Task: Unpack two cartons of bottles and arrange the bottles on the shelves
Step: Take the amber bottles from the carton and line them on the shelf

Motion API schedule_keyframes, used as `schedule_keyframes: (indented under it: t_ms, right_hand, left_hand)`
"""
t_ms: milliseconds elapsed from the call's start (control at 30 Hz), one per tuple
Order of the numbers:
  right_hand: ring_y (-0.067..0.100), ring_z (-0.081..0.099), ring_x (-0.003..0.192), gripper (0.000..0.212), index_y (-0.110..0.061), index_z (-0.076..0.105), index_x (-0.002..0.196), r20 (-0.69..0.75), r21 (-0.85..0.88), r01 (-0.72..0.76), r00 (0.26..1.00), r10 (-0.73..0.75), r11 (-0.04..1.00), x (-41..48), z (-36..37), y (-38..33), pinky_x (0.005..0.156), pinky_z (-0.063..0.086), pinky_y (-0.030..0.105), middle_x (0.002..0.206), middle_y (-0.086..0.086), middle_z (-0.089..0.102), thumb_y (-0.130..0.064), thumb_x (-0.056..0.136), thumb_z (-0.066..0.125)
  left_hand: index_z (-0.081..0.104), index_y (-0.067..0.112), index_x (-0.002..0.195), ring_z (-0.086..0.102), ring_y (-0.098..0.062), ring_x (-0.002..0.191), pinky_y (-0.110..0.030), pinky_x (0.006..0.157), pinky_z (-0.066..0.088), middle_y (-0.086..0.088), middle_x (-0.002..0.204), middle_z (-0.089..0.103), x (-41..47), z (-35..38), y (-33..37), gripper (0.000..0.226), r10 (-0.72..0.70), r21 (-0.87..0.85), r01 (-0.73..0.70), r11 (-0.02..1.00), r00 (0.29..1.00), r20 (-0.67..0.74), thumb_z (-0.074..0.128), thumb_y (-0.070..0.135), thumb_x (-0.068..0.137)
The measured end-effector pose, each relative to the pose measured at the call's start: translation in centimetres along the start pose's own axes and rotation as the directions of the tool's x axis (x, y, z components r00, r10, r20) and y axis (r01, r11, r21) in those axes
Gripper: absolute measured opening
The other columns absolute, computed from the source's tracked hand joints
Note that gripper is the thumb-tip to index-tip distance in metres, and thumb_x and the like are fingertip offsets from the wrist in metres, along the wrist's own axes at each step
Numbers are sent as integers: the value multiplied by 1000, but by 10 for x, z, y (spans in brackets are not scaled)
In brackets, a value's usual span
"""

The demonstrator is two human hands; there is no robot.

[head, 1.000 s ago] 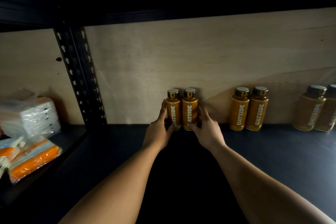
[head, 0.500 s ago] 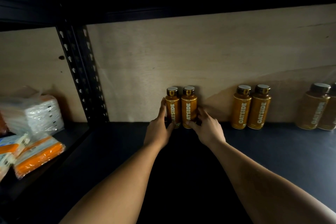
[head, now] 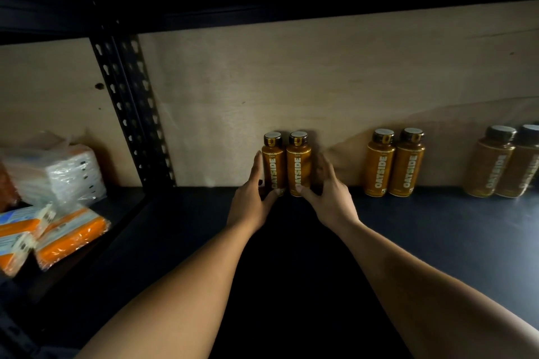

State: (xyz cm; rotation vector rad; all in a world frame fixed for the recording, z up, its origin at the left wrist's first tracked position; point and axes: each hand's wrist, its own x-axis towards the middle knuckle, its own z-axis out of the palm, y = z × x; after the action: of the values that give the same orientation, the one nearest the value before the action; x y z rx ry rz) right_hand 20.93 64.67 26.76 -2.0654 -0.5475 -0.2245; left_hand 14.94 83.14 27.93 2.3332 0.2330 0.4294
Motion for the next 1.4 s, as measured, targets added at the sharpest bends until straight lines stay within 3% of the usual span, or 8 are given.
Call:
schedule_keyframes:
  t_ms: [200,433,633,733,833,933,1167,1400]
  right_hand:
    - [14,57,124,100,-56,-2,155,117,12,-6,993,5,1000,-48,-20,-8,104,52,48,157,-1,43,-45,90,74]
    - [9,62,118,57,-37,54,142,189,-169,-60,978,92,984,-156,-54,-39,99,50,31,126,-13,68,-58,91,67]
    - [1,60,114,34,-38,67,126,101,-85,-78,991,87,993,-280,-85,-49,96,50,27,125,-28,59,-47,93,68]
    - [-9,56,116,43,-41,60,135,348,-76,-174,918,190,982,-350,-96,-23,96,50,25,133,-28,57,-52,93,66]
    - [-2,56,113,54,-32,51,145,749,-268,-212,568,342,940,-410,-123,5,97,46,22,135,-15,59,-49,96,64]
    - [10,57,118,49,-26,52,144,846,-434,-42,325,423,900,-463,-146,33,83,37,23,122,-13,56,-44,99,59]
    - [17,67,97,50,-31,52,142,759,-585,-212,198,621,783,-561,-146,93,84,54,32,120,1,71,-47,96,63]
    - [16,60,96,40,-33,57,135,726,-594,-324,179,664,736,-595,-77,159,76,42,28,120,0,69,-43,98,63]
  left_hand:
    - [-7,55,152,50,-18,130,-40,103,43,-3,151,44,-54,-18,11,90,-16,-58,22,998,994,110,62,44,96]
    - [42,35,150,55,-9,124,-22,98,41,8,133,62,-168,-26,29,59,-35,58,28,998,991,128,59,52,96]
    - [63,27,133,32,4,140,-23,116,25,16,142,52,-298,-1,46,40,-10,34,12,999,998,-54,62,43,97]
    - [62,35,129,47,1,133,-19,106,41,19,135,57,-366,24,54,34,-148,-77,151,986,988,47,61,46,96]
    - [60,28,135,64,2,95,-16,84,50,14,108,69,-427,47,56,43,-358,-50,393,918,878,318,63,43,96]
    - [47,26,147,62,-10,103,-22,86,47,3,120,66,-486,70,46,56,-517,135,541,830,657,549,61,46,97]
    - [41,23,151,57,-17,114,-22,86,40,-7,138,57,-602,123,8,64,-638,339,642,687,310,705,64,45,95]
    - [43,27,149,59,-17,106,-29,89,47,-4,126,61,-620,198,-68,61,-613,353,635,687,246,751,64,44,95]
